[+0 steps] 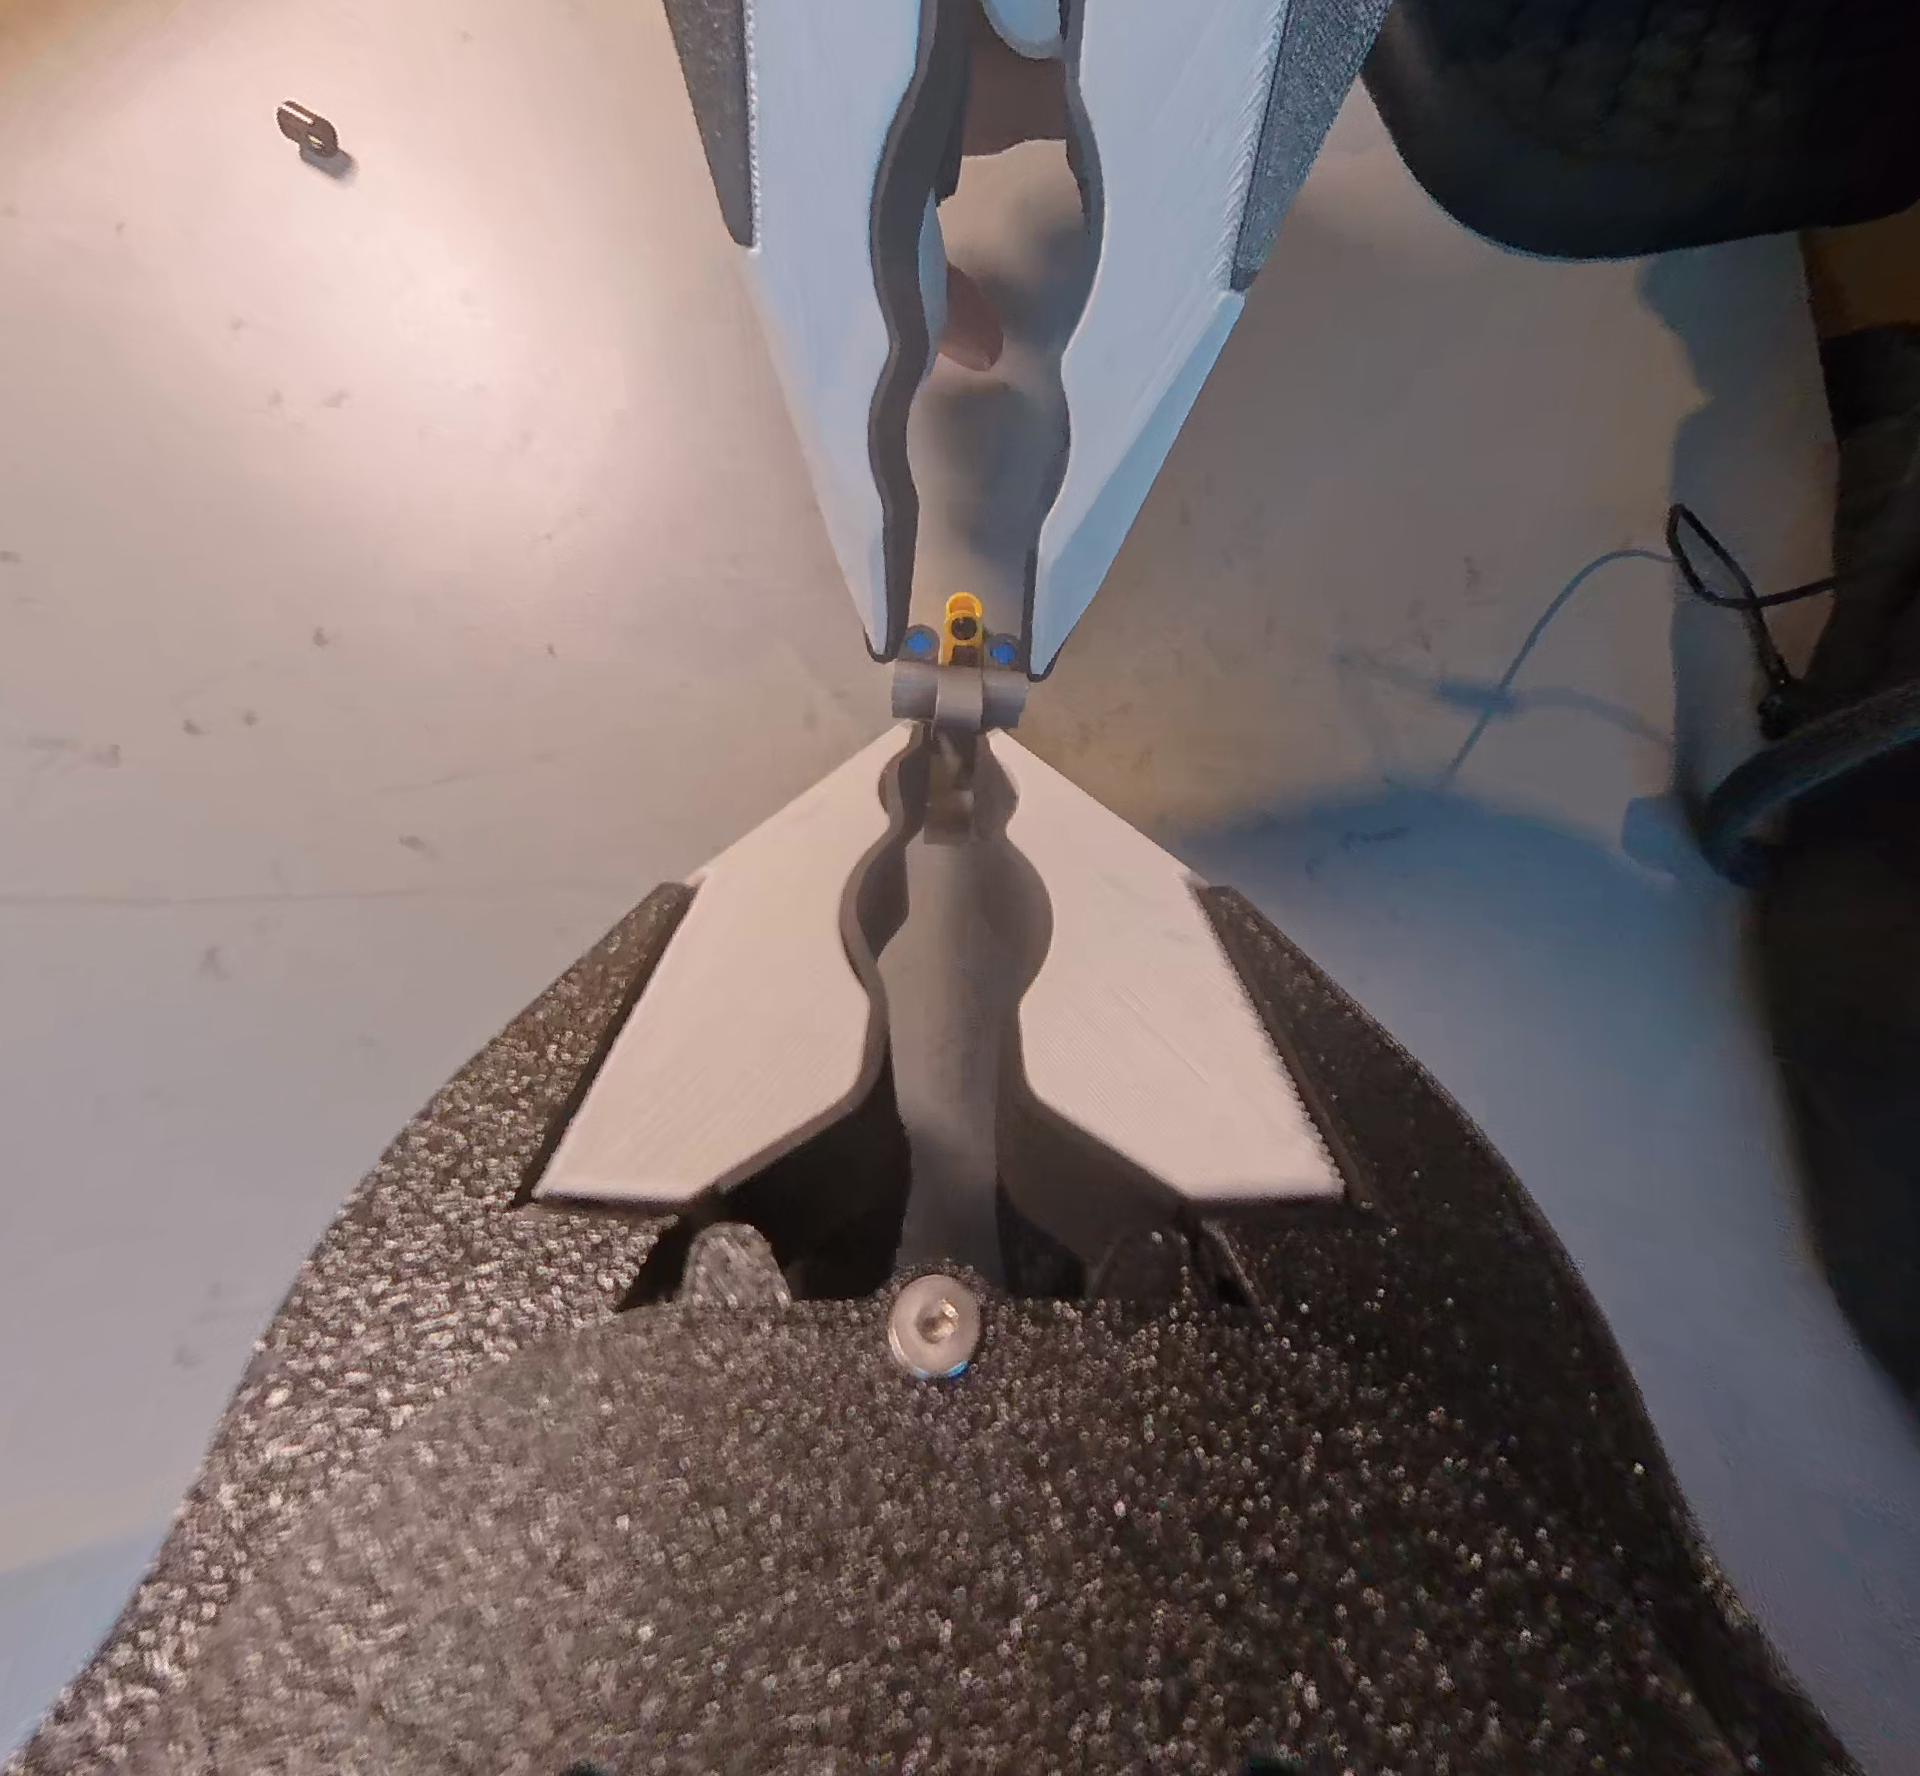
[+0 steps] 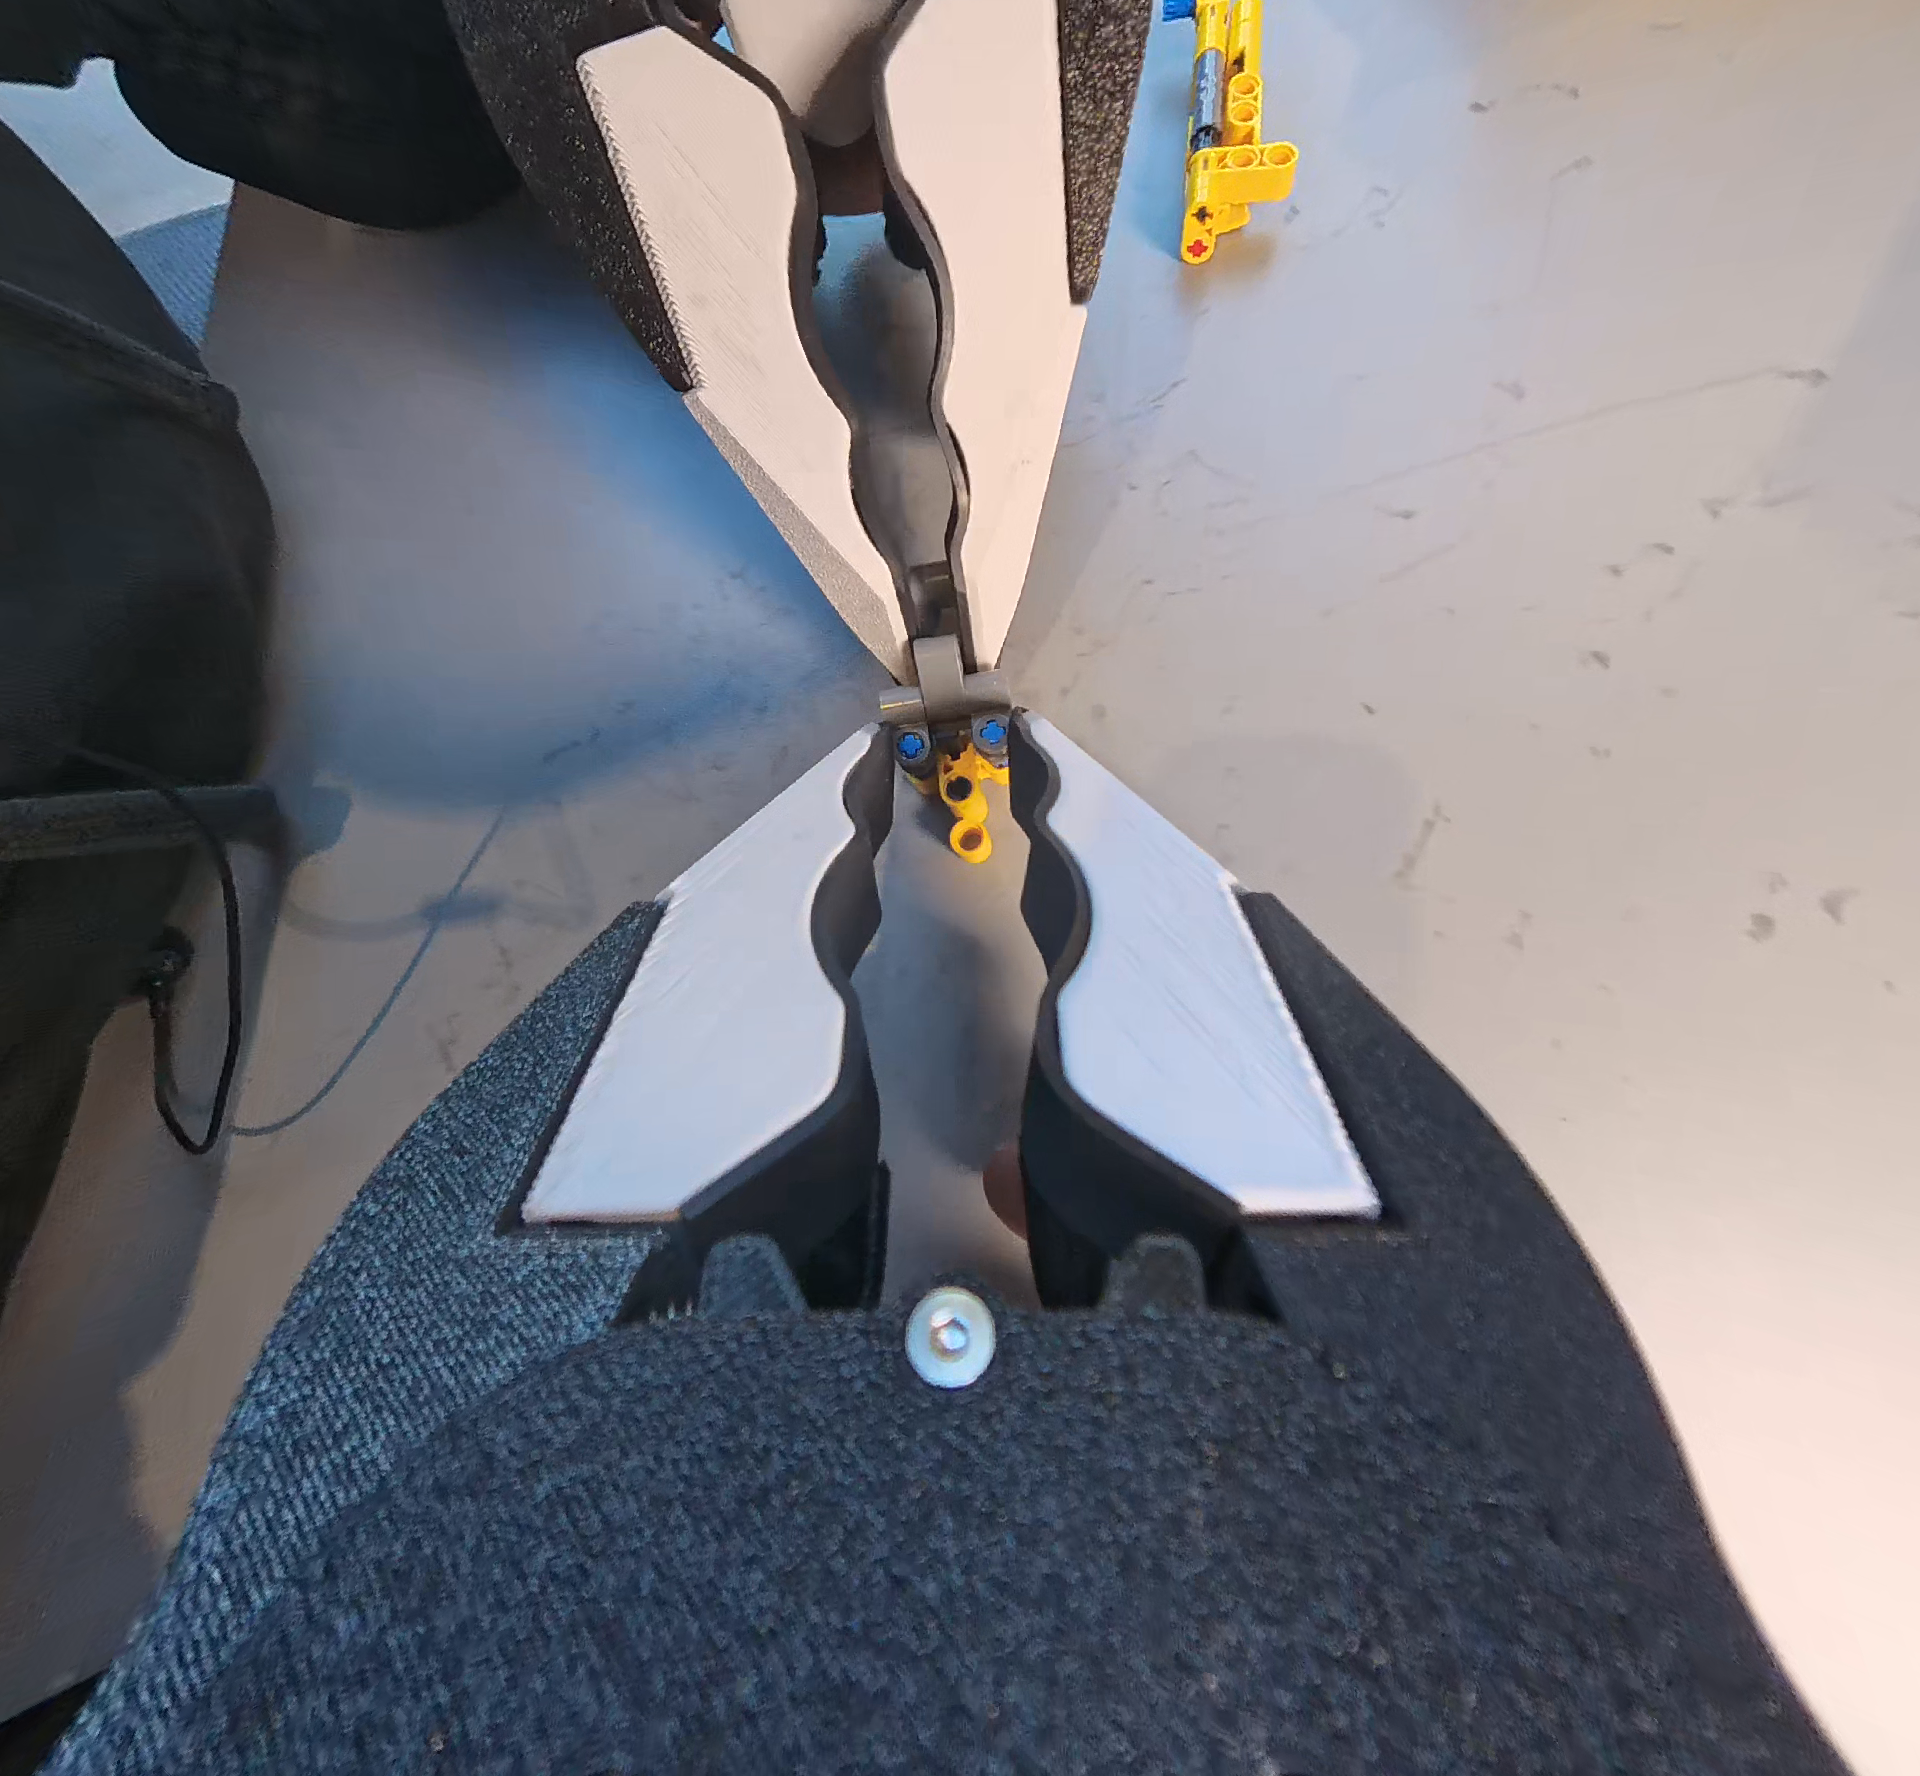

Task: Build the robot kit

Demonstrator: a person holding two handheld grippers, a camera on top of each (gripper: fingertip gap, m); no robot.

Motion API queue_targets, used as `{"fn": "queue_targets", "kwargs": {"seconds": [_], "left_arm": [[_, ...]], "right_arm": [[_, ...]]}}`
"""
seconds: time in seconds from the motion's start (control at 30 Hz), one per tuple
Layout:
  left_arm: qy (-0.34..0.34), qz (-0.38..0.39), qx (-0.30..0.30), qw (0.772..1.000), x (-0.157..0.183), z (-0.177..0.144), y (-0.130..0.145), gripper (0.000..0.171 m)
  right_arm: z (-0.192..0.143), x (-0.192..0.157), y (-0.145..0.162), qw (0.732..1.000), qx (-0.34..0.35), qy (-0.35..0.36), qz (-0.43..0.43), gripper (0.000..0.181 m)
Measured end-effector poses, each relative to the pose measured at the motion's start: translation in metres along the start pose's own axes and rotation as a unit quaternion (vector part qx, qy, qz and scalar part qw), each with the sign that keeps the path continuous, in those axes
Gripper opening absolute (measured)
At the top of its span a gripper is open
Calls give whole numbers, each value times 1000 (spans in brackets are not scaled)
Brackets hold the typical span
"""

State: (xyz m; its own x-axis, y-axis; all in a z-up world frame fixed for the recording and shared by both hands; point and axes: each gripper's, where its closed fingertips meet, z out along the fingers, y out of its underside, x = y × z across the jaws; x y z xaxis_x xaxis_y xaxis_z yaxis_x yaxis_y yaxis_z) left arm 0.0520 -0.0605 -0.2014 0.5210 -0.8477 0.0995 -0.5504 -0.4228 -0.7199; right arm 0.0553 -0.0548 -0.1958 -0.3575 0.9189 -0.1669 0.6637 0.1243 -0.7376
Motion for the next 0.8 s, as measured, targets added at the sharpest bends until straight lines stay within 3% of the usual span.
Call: {"fn": "queue_targets", "kwargs": {"seconds": [0.13,0.53,0.63,0.7,0.8], "left_arm": [[12,-28,-6,1000,-1,4,3,7],[5,-12,-18,1000,0,8,5,7],[24,-26,-8,999,3,7,4,7],[29,-35,2,999,2,3,3,7],[77,-89,39,992,7,-7,-5,7]], "right_arm": [[1,2,1,1000,-4,-7,8,23],[3,1,8,1000,-17,-10,18,23],[1,2,10,1000,-13,-1,-4,24],[-3,0,9,1000,-7,-5,-12,36],[-10,-1,2,998,15,8,-55,39]]}}
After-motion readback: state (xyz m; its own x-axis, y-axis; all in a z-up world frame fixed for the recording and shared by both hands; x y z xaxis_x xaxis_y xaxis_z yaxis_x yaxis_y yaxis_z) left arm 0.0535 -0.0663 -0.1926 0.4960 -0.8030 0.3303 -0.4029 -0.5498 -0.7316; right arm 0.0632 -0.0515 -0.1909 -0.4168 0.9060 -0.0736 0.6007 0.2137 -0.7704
